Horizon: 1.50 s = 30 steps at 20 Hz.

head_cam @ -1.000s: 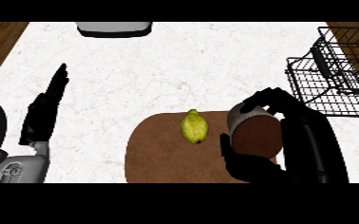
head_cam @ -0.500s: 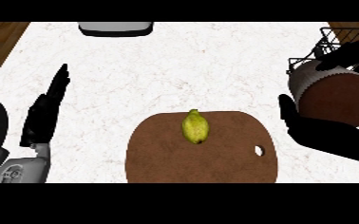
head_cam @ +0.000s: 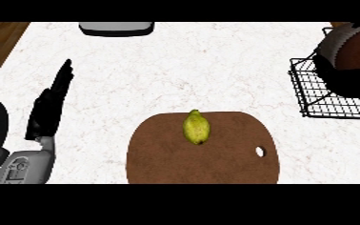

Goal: Pick the cupcake from the cutting board and place it in the tiered basket

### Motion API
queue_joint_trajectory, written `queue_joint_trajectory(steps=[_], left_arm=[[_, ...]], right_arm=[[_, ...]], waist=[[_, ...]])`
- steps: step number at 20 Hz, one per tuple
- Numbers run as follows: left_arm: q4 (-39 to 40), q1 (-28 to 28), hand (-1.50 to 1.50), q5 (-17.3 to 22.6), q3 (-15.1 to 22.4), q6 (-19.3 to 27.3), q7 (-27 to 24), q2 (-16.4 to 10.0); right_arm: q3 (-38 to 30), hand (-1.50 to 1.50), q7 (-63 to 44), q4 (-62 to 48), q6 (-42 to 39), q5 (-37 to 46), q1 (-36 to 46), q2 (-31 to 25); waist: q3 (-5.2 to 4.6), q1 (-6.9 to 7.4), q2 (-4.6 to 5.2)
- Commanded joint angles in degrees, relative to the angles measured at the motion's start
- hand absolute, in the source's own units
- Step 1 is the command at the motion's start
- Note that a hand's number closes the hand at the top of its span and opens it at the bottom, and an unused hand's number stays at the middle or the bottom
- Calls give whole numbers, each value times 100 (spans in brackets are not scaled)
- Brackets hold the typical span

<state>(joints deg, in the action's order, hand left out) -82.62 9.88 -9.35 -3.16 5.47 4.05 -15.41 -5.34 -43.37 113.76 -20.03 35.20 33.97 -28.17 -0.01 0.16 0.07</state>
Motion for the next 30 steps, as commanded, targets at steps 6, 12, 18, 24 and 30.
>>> queue_joint_trajectory(steps=[6, 12, 18, 24, 30], left_arm=[[-28, -219, 0, -10, -20, -83, -183, 12], [229, 24, 0, 119, -329, -264, -323, -152], [145, 126, 0, -40, -218, -220, -46, -51], [318, -61, 0, -151, -188, -97, -398, 167], [-113, -122, 0, -84, -264, -257, -114, -35]], right_arm=[[-42, 150, 1182, -1235, 214, 1287, -236, -1222], [-337, 150, 2194, -2712, 740, 1481, 69, -1430], [-726, 150, 3628, -3943, 908, 1137, 132, -1763], [-854, 150, 3851, -4298, 723, 829, 29, -1445], [-1460, -150, 3474, -4930, 71, 81, 8, -1294]], waist=[[2, 14, 8], [0, 16, 11], [2, 21, 13], [0, -5, 6], [3, -2, -9]])
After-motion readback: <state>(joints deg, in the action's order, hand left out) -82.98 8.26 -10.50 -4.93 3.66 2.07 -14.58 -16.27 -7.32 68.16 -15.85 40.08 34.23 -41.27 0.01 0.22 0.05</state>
